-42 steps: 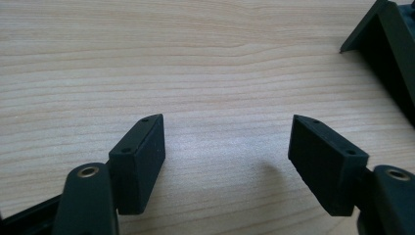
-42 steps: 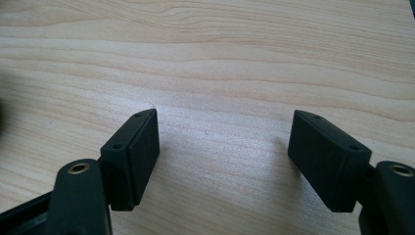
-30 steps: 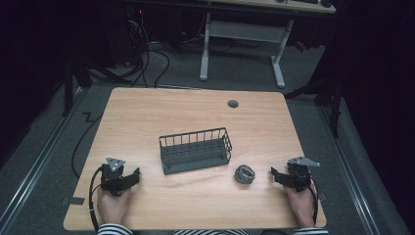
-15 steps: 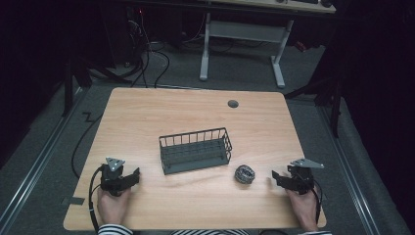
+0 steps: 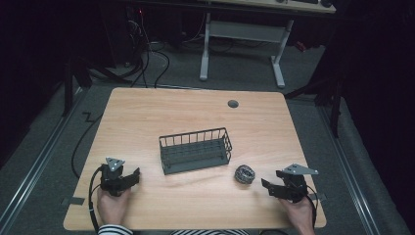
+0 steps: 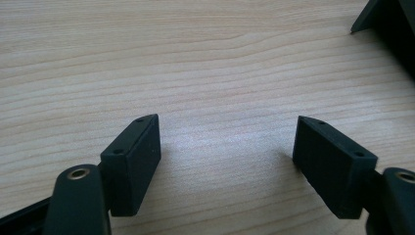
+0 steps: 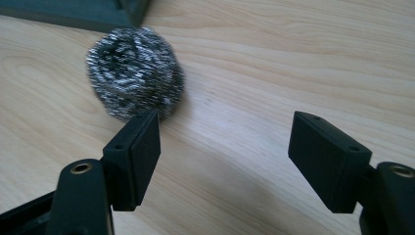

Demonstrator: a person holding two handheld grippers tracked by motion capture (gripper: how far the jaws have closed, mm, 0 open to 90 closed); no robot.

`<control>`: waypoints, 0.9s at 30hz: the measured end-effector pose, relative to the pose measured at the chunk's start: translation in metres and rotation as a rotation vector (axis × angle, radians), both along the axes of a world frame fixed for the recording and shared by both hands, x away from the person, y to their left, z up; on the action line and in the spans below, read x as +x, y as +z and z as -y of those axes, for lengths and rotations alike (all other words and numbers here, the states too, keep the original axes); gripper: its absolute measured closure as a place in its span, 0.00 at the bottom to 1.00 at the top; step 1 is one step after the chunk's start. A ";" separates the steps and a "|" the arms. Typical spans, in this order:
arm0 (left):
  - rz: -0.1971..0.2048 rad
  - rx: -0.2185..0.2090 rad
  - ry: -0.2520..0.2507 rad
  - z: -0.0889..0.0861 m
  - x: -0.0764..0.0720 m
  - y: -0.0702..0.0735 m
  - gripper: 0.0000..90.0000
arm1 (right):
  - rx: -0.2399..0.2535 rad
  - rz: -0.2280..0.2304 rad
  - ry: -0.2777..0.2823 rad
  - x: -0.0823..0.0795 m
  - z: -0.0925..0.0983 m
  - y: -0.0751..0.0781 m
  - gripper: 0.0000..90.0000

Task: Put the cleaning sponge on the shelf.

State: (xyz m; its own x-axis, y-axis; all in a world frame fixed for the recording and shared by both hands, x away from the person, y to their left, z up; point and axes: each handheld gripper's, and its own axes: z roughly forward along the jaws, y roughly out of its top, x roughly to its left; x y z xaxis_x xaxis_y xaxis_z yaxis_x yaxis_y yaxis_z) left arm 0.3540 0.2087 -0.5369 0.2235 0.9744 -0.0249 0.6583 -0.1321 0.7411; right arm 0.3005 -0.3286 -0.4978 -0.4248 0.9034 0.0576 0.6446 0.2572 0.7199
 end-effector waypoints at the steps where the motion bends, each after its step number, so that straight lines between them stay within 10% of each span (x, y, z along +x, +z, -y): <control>1: 0.000 0.000 0.000 0.000 0.000 0.000 0.29 | 0.000 0.002 0.010 0.000 -0.003 0.001 0.31; 27: -0.001 -0.015 -0.003 -0.001 0.000 0.000 0.29 | -0.088 -0.052 0.183 0.036 -0.069 0.006 0.24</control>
State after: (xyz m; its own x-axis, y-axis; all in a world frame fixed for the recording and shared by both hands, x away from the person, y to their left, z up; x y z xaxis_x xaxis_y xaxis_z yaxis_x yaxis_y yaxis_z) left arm 0.3539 0.2100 -0.5368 0.2262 0.9733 -0.0400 0.6587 -0.1225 0.7424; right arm 0.3365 -0.2598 -0.4921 -0.5805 0.8142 0.0083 0.6171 0.4333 0.6568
